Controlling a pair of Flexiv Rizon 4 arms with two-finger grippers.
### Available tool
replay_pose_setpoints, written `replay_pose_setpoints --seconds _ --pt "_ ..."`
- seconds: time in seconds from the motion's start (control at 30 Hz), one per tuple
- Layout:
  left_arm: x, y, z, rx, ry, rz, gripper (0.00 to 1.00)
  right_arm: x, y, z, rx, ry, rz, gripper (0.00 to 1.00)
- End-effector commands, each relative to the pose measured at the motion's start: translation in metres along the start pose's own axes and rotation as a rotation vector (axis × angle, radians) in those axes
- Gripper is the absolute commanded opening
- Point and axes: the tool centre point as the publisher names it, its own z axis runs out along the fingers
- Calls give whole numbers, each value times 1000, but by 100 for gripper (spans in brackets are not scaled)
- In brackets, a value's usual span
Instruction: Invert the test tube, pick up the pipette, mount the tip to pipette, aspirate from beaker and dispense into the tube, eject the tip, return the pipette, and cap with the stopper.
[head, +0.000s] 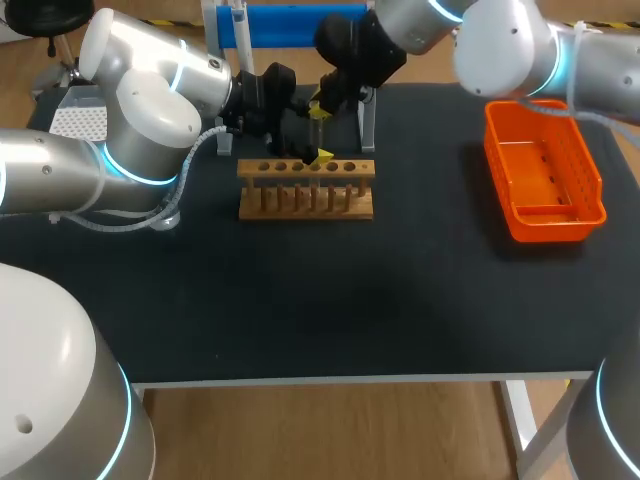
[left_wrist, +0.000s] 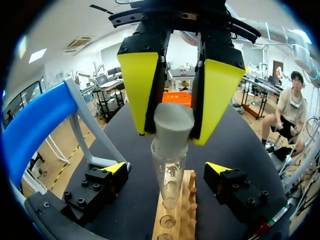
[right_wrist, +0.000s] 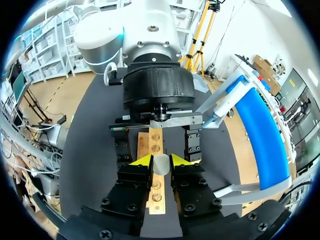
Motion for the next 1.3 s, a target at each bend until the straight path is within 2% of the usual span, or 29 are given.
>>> replay_pose_setpoints --seconds 0.03,0.4,0.43,0.5,0.53,0.57,0.73,1.07,1.27,1.3 --pt "-1 0 0 -3 4 -1 100 -3 1 2 11 10 1 0" --pt "-1 0 0 -3 4 -1 100 1 -4 4 20 30 8 0" --pt "-1 0 0 -3 4 -1 100 2 -4 4 22 32 10 11" --pt "-1 0 0 -3 4 -1 100 3 -7 5 22 36 16 54" --pt "-1 0 0 -3 4 -1 100 4 -9 5 28 35 22 94" --pt "-1 0 0 -3 4 -1 100 4 -11 4 29 32 27 100" --pt "-1 0 0 -3 4 -1 100 3 -20 -1 13 15 49 100" --pt "-1 0 0 -3 4 -1 100 2 -32 -17 -108 -20 53 100" --pt "-1 0 0 -3 4 -1 100 3 -30 -25 -191 -38 17 100" --pt "-1 0 0 -3 4 -1 100 3 -29 -27 -215 -38 13 94"
